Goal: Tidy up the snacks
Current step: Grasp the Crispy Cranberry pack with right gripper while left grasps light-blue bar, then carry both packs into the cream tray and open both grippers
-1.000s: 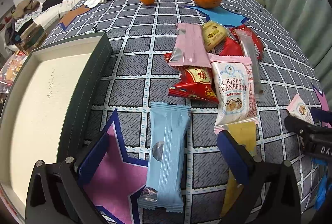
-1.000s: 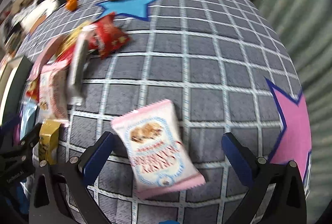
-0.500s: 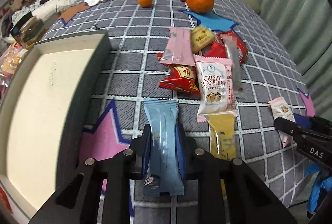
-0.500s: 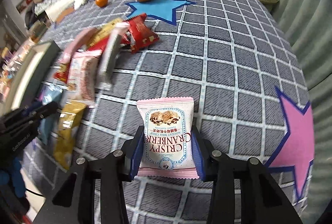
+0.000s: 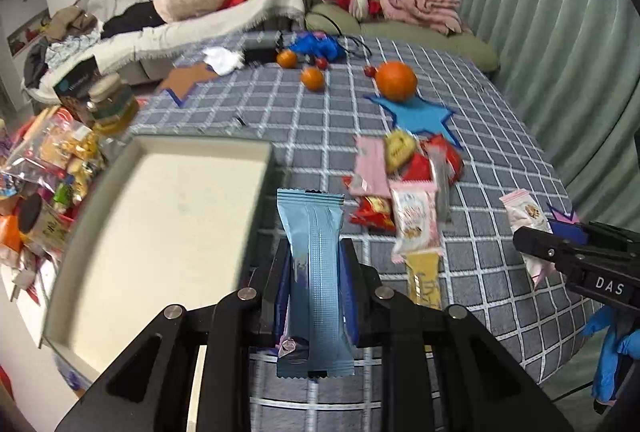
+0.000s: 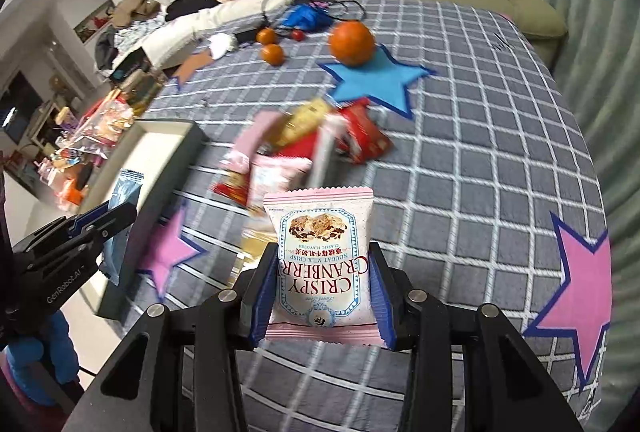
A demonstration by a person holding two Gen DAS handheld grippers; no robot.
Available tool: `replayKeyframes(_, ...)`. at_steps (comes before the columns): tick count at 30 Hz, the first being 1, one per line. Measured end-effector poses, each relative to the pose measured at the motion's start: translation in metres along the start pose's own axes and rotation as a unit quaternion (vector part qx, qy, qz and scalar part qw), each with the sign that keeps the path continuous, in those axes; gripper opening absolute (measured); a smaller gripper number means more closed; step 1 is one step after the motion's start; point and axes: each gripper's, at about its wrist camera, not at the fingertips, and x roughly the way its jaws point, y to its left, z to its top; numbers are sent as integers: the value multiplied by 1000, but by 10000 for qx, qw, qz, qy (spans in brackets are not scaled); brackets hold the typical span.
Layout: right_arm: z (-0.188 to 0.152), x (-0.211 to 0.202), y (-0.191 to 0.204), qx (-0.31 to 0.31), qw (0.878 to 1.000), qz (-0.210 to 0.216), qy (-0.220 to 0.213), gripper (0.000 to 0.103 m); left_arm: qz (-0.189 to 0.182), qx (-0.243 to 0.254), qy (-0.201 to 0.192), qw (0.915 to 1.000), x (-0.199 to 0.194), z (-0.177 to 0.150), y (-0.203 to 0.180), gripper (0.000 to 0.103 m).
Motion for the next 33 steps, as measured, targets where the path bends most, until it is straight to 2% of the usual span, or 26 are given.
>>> replayKeyframes(15,46,25,114,-932,9948,388,155,44,763,-140,-191,9968,-8,22,82,25)
replayKeyframes(28,59,81,214,-1572,9827,793,573,44,940,-784,256,9922,28,-2,160,25)
replayKeyframes(33,60,98,240,-1711,9789,884,679,44,940,-921,433,9904,42,-13,176,25)
